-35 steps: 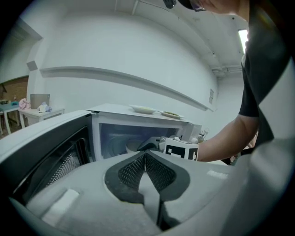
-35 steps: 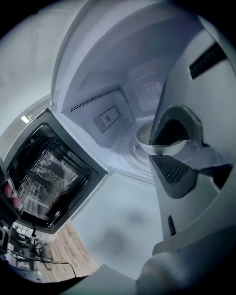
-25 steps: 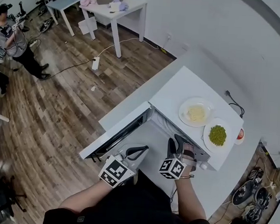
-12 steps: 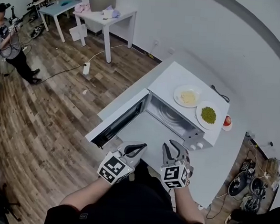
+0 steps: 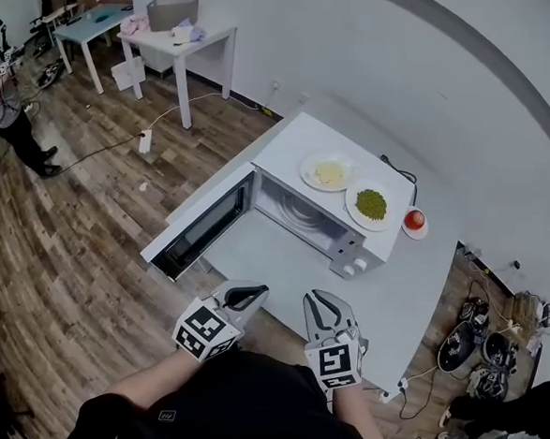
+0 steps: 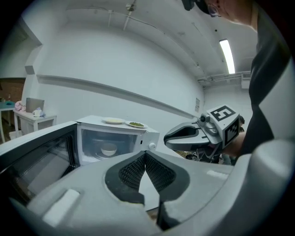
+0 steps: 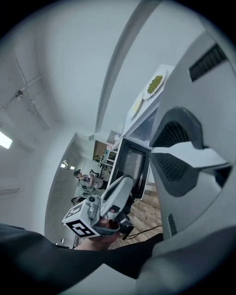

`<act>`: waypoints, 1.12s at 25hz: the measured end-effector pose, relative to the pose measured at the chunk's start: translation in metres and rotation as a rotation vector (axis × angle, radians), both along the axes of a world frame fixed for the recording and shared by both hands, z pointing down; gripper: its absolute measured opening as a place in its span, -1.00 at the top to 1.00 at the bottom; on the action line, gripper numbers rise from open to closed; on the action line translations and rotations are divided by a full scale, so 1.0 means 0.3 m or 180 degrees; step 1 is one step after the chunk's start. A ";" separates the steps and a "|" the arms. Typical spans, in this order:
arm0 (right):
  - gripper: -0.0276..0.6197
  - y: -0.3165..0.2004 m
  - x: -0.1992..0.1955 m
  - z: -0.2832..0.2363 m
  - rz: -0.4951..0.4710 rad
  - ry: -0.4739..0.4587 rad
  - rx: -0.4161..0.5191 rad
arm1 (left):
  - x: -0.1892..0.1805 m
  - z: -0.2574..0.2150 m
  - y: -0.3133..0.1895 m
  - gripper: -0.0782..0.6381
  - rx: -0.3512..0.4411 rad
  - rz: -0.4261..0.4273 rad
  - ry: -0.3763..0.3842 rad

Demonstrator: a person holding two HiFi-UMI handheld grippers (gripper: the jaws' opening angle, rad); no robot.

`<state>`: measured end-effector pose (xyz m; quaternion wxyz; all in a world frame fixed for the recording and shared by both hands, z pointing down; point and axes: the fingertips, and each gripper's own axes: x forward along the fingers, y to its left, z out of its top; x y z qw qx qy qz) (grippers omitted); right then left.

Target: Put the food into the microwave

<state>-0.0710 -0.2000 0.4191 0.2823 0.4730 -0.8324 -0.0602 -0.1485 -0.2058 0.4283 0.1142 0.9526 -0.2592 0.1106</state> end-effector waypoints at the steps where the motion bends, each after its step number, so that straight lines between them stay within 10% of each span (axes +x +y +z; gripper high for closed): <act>1: 0.77 0.023 0.023 -0.007 -0.0013 -0.0051 0.0012 | 0.014 0.004 0.018 0.76 -0.0062 -0.0028 -0.0003; 21: 0.79 0.540 0.656 -0.091 0.0126 -0.0857 -0.0129 | 0.709 -0.185 0.397 0.76 0.0348 0.0246 0.0057; 28: 0.80 0.519 0.660 -0.263 0.0359 -0.2031 0.0043 | 0.739 -0.294 0.408 0.76 0.0534 0.0637 0.0220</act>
